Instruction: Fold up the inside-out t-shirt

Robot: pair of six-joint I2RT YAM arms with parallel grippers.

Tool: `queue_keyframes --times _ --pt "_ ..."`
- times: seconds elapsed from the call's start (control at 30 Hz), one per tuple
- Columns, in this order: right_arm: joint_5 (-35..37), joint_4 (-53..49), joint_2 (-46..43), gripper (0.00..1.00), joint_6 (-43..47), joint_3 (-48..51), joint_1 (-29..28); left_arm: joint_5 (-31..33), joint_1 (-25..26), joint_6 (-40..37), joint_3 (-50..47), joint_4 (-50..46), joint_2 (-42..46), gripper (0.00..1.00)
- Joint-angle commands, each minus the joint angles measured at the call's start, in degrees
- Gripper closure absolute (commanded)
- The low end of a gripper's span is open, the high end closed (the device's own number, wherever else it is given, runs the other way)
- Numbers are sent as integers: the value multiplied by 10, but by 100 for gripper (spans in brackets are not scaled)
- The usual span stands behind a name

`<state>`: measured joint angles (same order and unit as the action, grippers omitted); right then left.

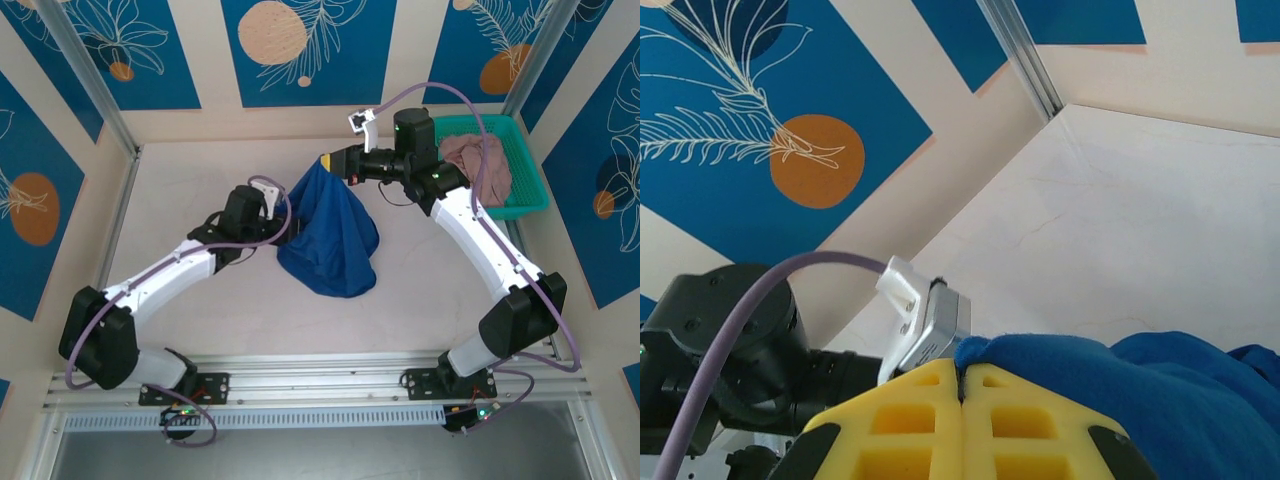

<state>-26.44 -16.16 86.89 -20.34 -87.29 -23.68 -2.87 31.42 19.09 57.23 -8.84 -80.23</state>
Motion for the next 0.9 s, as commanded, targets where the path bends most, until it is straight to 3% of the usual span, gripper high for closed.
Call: queue_keyframes --times 0.0,0.33,0.63,0.77,0.87 --pt "-17 -1 -18 100 14 4 -3 -4 -20 -6 28 18 -8 49" --pt "-18 3 -14 100 15 1 -1 -90 -47 14 53 36 -54 49" --pt "-21 4 -14 100 12 1 0 -95 -47 -1 102 20 -115 50" --pt "-18 3 -17 100 14 4 3 -90 -47 -7 126 14 -142 61" --pt "-17 2 -22 100 14 7 9 -97 -48 -12 138 10 -148 75"
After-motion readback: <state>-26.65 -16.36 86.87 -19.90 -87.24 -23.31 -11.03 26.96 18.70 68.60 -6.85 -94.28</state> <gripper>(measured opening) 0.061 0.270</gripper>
